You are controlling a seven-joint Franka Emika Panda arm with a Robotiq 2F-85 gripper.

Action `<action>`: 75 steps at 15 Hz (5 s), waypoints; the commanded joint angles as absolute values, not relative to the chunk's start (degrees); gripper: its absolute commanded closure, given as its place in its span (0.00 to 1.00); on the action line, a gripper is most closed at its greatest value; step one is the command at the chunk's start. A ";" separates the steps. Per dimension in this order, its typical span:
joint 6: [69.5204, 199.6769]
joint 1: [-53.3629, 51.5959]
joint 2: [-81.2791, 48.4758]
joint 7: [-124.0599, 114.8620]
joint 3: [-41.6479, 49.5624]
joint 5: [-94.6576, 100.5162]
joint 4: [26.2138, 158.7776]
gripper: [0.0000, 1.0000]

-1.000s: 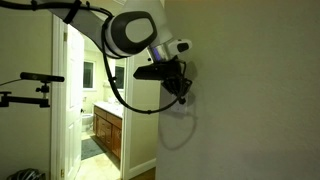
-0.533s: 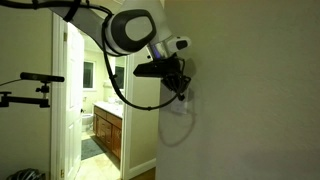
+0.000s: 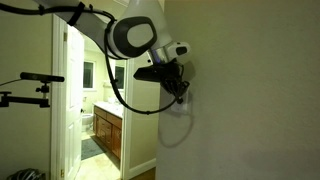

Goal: Switch on the light and then switch it off again

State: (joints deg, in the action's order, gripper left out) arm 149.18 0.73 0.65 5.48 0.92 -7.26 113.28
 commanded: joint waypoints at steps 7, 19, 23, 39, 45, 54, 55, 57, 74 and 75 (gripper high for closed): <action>150.23 0.81 -1.51 4.68 0.90 -8.85 110.46 0.96; 144.16 0.78 2.03 7.63 0.87 -8.65 113.13 0.96; 137.89 0.82 4.72 8.46 1.00 -7.12 114.38 0.65; 117.87 0.60 7.33 8.71 1.06 -0.53 112.28 0.00; 118.68 0.58 6.82 8.67 1.08 -0.81 112.24 0.00; 130.67 0.70 3.44 5.74 0.88 -0.81 111.58 0.50; 131.94 0.70 3.39 5.35 0.86 -0.82 111.61 0.58; 134.48 0.69 3.36 4.61 0.85 -1.06 111.79 0.71; 146.43 0.81 0.36 1.10 0.94 -5.82 111.79 0.97; 146.82 0.82 0.38 1.07 0.94 -6.02 111.78 0.97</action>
